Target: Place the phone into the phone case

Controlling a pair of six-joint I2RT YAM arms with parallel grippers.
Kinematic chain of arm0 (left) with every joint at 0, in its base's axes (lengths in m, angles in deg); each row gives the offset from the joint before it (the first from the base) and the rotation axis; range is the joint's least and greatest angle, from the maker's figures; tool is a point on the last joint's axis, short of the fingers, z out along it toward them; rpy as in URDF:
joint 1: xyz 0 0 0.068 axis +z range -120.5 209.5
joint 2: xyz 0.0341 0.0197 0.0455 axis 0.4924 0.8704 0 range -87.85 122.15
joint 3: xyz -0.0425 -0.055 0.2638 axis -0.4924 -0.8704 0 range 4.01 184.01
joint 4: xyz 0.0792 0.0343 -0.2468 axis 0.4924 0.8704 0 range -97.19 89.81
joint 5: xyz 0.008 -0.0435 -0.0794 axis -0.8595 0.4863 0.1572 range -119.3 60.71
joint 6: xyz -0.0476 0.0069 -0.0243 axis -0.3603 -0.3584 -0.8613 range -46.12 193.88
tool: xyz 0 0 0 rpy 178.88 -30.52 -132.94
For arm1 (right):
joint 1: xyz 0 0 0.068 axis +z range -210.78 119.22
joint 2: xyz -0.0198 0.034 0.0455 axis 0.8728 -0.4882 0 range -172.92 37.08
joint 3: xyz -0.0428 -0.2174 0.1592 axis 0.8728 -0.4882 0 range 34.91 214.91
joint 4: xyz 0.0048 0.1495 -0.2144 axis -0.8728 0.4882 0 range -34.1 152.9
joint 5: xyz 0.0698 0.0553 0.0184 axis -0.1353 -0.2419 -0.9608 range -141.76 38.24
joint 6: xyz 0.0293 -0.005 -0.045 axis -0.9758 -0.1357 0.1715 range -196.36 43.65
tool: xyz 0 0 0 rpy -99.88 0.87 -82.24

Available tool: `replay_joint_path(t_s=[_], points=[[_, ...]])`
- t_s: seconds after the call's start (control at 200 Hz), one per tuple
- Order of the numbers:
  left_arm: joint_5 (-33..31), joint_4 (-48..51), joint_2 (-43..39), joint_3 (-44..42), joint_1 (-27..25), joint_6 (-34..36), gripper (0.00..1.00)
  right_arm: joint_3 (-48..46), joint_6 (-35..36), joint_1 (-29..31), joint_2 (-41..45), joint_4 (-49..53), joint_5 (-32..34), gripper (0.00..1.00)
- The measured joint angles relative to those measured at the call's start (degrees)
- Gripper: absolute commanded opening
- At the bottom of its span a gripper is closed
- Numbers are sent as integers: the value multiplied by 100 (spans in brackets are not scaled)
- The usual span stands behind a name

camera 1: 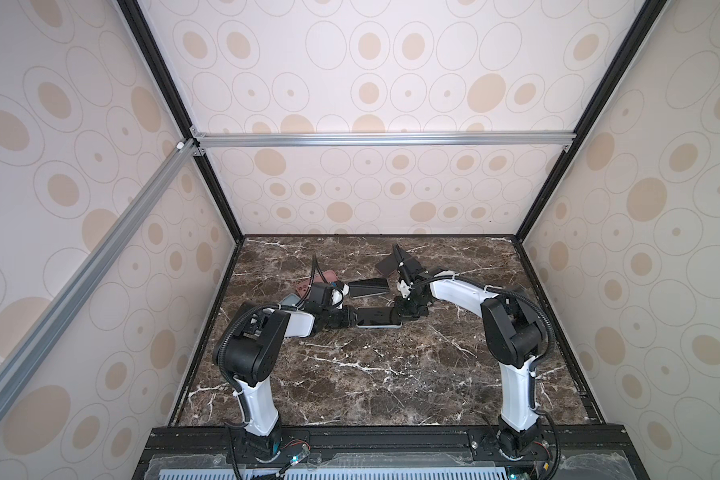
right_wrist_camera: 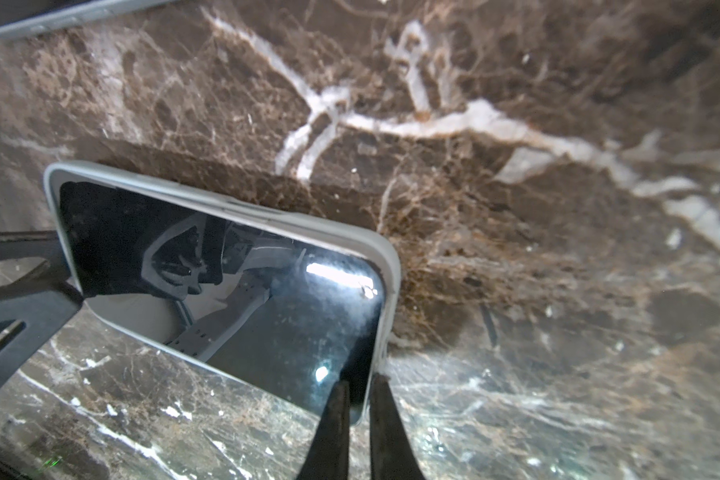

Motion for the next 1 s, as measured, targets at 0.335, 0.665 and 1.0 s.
replay_joint_path(t_s=[0.335, 0.665, 1.0], points=[[-81, -190, 2, -74, -2, -17, 32, 4, -92, 323, -48, -127, 800, 13], [-85, -267, 2, -109, -2, -20, 33, -127, -92, 352, 48, -258, 861, 14], [-116, -354, -44, -186, -13, 9, 34, -483, 175, 348, 365, -691, 680, 31]])
